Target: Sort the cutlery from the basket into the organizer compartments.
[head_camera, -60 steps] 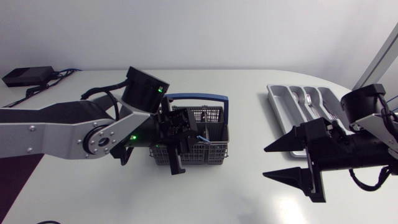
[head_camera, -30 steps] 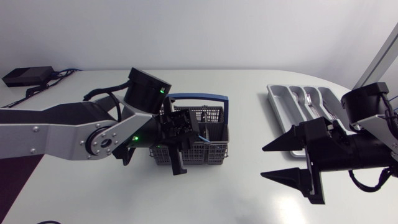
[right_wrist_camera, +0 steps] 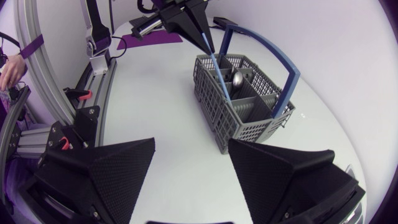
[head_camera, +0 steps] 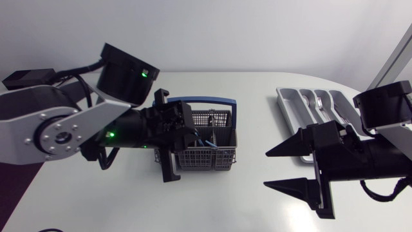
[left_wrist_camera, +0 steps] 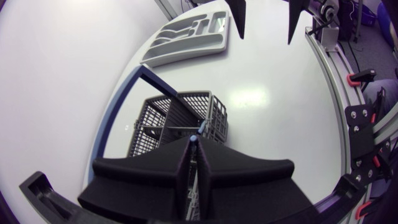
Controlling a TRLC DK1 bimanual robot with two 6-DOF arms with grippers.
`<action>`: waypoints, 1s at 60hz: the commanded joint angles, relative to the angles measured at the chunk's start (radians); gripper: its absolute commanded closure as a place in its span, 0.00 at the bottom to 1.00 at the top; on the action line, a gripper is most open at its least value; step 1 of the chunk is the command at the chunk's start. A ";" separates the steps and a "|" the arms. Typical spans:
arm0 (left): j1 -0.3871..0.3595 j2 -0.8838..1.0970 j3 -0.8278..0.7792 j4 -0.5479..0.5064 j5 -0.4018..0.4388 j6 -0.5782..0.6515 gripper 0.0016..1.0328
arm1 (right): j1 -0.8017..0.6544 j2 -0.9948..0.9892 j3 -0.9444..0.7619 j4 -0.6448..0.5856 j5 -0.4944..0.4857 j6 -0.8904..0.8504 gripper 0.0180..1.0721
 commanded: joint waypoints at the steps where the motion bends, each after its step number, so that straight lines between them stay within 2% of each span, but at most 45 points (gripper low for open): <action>1: -0.011 -0.050 0.055 -0.030 0.004 0.008 0.97 | 0.022 -0.019 -0.026 0.009 0.010 0.042 0.19; 8: -0.011 -0.097 0.104 -0.085 0.004 -0.004 0.97 | 0.041 -0.037 -0.029 0.008 0.018 0.057 0.19; 17: -0.004 -0.156 0.223 -0.214 0.004 -0.035 0.97 | 0.060 -0.082 -0.024 0.006 0.019 0.087 0.18; 27: -0.003 -0.183 0.325 -0.303 0.007 -0.148 0.97 | 0.083 -0.144 -0.009 0.032 0.018 0.163 0.18; 36: 0.023 -0.177 0.394 -0.359 0.113 -0.256 0.97 | 0.115 -0.183 0.016 0.080 0.033 0.251 0.18; 38: 0.051 -0.152 0.417 -0.392 0.195 -0.288 0.97 | 0.117 -0.187 0.022 0.111 0.037 0.283 0.18; 40: 0.059 -0.139 0.422 -0.401 0.228 -0.303 0.97 | 0.123 -0.187 0.027 0.124 0.041 0.298 0.18; 60: 0.057 -0.028 0.407 -0.399 0.431 -0.391 0.97 | 0.183 -0.140 0.056 0.255 0.068 0.415 0.19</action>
